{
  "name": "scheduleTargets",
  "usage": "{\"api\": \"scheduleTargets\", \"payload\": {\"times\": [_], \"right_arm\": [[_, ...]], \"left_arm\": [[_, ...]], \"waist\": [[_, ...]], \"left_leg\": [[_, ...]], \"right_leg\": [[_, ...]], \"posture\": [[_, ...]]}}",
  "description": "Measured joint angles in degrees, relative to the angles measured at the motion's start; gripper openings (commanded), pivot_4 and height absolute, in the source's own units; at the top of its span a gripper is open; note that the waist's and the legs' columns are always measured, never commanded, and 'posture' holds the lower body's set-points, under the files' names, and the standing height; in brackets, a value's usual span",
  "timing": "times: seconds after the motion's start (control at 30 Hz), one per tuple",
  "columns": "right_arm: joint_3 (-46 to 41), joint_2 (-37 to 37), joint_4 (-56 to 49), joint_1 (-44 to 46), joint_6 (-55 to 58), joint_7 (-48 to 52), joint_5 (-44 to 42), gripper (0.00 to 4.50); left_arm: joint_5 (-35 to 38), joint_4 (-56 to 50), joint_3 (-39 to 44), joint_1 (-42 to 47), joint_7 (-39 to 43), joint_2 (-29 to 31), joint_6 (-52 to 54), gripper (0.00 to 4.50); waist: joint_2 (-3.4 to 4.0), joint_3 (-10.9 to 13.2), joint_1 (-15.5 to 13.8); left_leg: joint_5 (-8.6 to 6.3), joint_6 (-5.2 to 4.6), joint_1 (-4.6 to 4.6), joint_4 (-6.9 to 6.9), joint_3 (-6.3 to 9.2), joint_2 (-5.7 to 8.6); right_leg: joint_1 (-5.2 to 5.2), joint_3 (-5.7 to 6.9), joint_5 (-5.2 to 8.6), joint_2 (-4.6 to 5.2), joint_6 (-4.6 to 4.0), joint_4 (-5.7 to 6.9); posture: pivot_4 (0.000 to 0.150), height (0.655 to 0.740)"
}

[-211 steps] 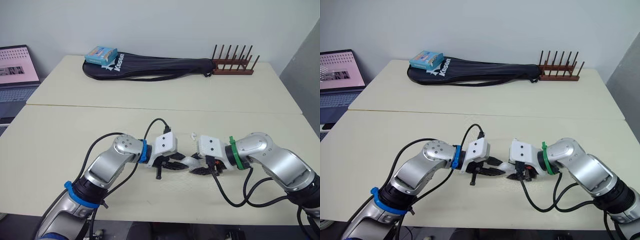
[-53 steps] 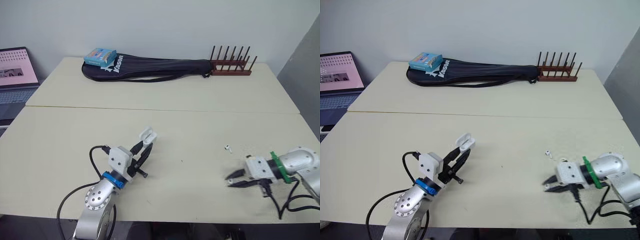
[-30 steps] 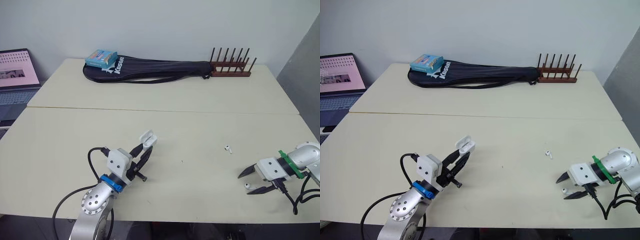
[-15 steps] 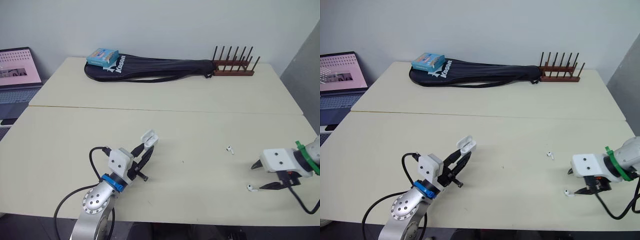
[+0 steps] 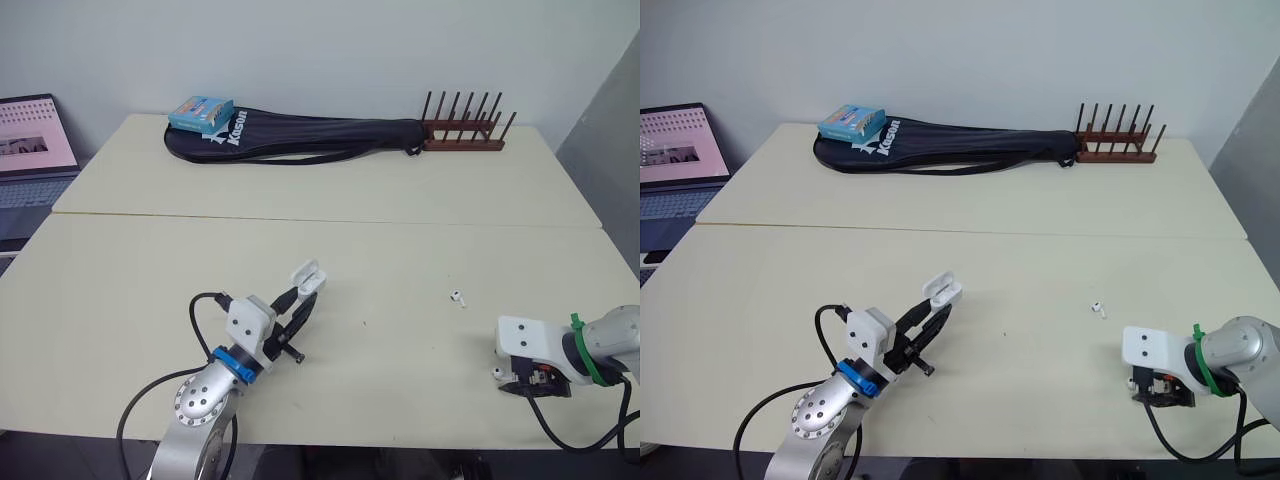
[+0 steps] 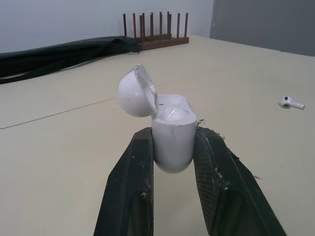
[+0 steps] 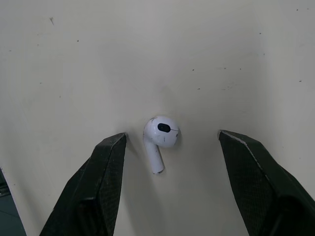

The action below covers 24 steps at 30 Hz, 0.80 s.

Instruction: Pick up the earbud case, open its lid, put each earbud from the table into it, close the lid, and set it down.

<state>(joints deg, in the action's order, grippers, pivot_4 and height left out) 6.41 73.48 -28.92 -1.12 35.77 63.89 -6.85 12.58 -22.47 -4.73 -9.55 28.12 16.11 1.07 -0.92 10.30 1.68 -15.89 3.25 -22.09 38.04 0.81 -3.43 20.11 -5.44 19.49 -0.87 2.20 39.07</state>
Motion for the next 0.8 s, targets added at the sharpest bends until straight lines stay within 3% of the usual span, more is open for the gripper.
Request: {"api": "scheduleTargets", "payload": {"times": [0.1,0.17,0.4,0.63,0.8], "right_arm": [[-0.05,-0.62,0.0,0.03,0.53,-0.14,0.16,3.07],[-0.07,-1.23,-0.01,0.03,1.16,-0.24,0.22,2.71],[-0.06,-2.49,-0.75,0.1,2.66,-0.17,-0.08,0.42],[-0.35,-2.52,-0.73,0.37,3.59,0.39,-1.24,0.4],[-2.93,-4.5,-0.66,6.21,4.03,3.62,-7.79,0.4]], "left_arm": [[0.0,0.0,0.0,0.02,-0.01,0.0,-0.01,0.77],[0.0,0.0,0.0,0.02,-0.01,0.0,-0.01,0.77],[0.0,0.03,-0.04,0.12,-0.04,-0.03,-0.01,0.77],[0.0,0.06,-0.19,0.21,0.01,-0.06,-0.01,0.77],[0.12,0.31,-1.3,1.34,0.59,-0.14,-0.25,0.77]], "waist": [[-0.09,-0.02,0.03],[-0.24,-0.07,0.03],[-0.46,-0.16,0.03],[-0.46,-0.15,0.03],[-0.45,-0.13,0.08]], "left_leg": [[0.0,0.0,0.04,0.0,0.0,-0.01],[0.0,0.0,0.05,0.0,0.0,-0.02],[0.0,0.0,0.07,0.03,0.01,-0.01],[0.0,0.0,0.06,0.02,0.01,-0.01],[0.0,0.0,0.04,0.02,0.0,0.0]], "right_leg": [[-0.03,-0.01,0.0,-0.01,0.0,0.0],[-0.05,0.0,0.0,-0.03,0.0,0.0],[-0.07,-0.02,-0.02,-0.02,0.02,0.0],[-0.05,-0.02,-0.02,-0.02,0.02,0.0],[-0.04,-0.01,-0.03,-0.03,0.01,0.0]], "posture": [[0.15,0.7274],[0.15,0.7274],[0.15,0.7274],[0.15,0.7274],[0.15,0.7274]]}}
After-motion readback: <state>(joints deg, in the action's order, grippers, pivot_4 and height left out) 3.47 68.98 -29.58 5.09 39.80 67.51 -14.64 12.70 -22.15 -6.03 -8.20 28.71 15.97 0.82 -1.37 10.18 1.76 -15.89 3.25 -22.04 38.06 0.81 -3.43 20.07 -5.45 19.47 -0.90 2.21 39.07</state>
